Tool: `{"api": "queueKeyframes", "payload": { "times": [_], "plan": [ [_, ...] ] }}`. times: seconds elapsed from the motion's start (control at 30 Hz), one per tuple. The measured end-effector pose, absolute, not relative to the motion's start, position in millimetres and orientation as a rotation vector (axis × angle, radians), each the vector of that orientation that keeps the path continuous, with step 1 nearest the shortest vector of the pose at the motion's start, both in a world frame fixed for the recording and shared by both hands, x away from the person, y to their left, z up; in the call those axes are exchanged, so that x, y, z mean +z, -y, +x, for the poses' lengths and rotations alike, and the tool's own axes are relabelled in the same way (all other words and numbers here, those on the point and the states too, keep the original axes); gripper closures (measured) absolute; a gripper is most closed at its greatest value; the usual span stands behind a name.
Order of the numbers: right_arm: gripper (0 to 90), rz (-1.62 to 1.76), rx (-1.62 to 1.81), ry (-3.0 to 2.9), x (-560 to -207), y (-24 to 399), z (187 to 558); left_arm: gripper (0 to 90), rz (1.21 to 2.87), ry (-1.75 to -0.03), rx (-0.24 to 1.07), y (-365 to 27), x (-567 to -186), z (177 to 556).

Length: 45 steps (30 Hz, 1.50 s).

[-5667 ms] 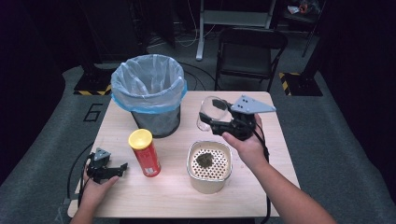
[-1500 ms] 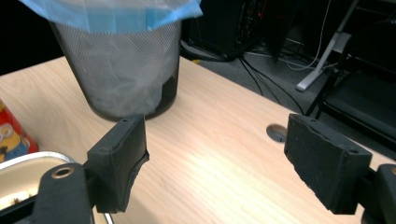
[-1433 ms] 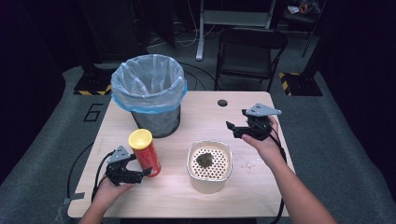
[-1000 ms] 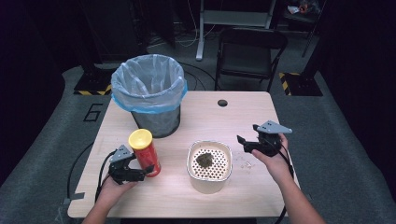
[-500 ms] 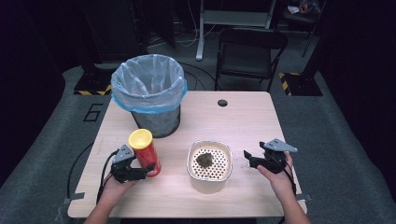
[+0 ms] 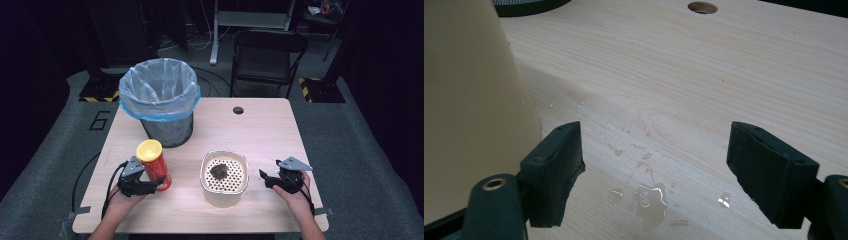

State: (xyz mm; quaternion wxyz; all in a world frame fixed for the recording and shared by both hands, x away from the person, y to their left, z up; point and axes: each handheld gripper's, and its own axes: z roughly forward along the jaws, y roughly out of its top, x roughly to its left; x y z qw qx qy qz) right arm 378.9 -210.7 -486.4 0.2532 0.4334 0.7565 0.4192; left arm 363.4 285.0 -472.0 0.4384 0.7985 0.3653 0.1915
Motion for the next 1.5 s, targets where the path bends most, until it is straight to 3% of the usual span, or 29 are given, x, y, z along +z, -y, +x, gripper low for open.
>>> {"api": "queueKeyframes", "payload": {
  "times": [0.2, 0.67, 1.5],
  "plan": [
    [21.9, 1.171, 1.141, -2.062, -487.6, 210.0, 377.9, 23.6, 1.889, -0.906, 0.477, -292.0, -453.5, 358.4],
    [22.0, 1.155, 1.12, -2.084, -489.7, 209.8, 377.3, 23.6, 1.915, -0.931, 0.44, -296.0, -425.6, 357.2],
    [22.1, 1.167, 1.114, -2.086, -492.0, 214.6, 377.6, 23.5, 1.973, -0.885, 0.451, -270.0, -283.2, 385.0]
  ]
}}
